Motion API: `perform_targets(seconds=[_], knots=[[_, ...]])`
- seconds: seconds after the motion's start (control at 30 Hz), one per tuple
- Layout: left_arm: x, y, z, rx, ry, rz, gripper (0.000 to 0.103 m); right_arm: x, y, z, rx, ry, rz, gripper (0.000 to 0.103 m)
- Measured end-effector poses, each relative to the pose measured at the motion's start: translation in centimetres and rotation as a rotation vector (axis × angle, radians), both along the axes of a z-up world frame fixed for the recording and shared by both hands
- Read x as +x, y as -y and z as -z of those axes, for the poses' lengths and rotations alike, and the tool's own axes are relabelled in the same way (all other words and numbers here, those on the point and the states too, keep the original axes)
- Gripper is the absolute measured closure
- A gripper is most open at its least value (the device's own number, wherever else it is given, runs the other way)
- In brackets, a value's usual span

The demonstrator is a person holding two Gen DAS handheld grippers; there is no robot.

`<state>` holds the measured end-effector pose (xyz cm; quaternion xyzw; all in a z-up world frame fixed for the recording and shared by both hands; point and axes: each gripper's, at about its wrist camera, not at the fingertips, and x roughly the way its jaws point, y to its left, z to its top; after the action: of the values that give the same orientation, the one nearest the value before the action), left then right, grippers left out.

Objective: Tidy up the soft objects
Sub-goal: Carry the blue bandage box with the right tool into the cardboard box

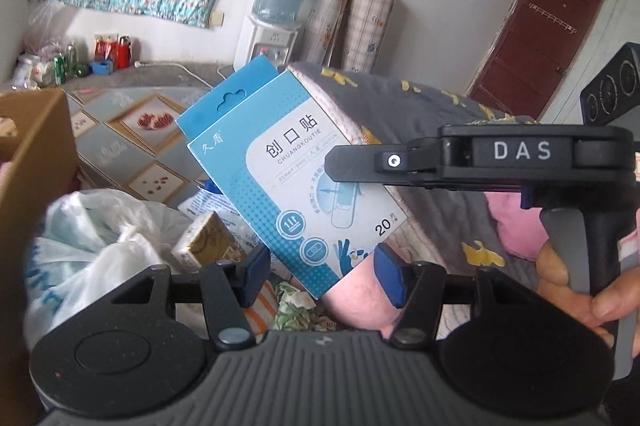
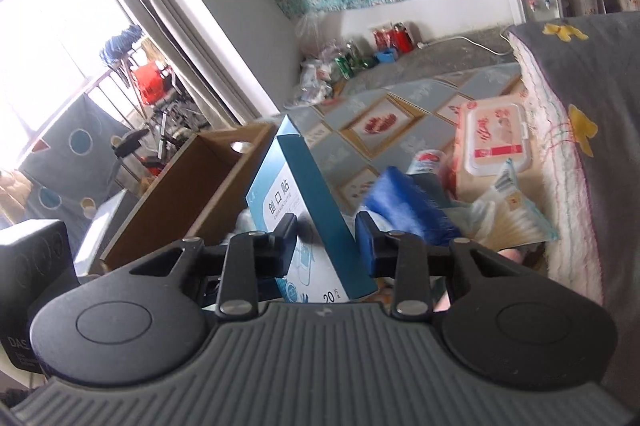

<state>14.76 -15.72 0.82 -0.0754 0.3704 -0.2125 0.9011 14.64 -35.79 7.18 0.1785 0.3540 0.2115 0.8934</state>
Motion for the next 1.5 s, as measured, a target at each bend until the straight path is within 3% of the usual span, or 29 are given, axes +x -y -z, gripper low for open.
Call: perform_targets(seconds=[0.2, 0.43, 0.67, 0.93, 1.33, 1.5], knots=[[-3.1, -2.9, -2.6, 0.012, 0.043, -0.033, 0.045, -1.9, -3.8, -3.0, 0.027, 0.029, -0.048, 0.072], [-5.8, -8.7, -5.1, 0.042, 0.059, -0.155, 0.045, -1.4, -11.5, -5.2, 0.065, 0.026, -0.181, 0.070], [-5.9, -16.2, -5.3, 0.048, -0.008, -0.317, 0.045, 2.5, -21.0, -4.0, 0.078, -0.069, -0.303, 0.070], [-2.1, -23.5, -3.8, 0.091, -0.090, -0.408, 0.044, 8.9, -29.3, 0.0, 0.091, -0.246, -0.351, 0.069], [7.3, -30.6, 2.0, 0.125, -0.210, -0.412, 0.048, 18.3, -36.2, 4.5, -0.009, -0.289, -0.313, 0.069], [11.0, -31.9, 4.2, 0.212, -0.243, -0.406, 0.046, 21.9, -37.6, 6.2, -0.103, -0.278, -0.261, 0.066]])
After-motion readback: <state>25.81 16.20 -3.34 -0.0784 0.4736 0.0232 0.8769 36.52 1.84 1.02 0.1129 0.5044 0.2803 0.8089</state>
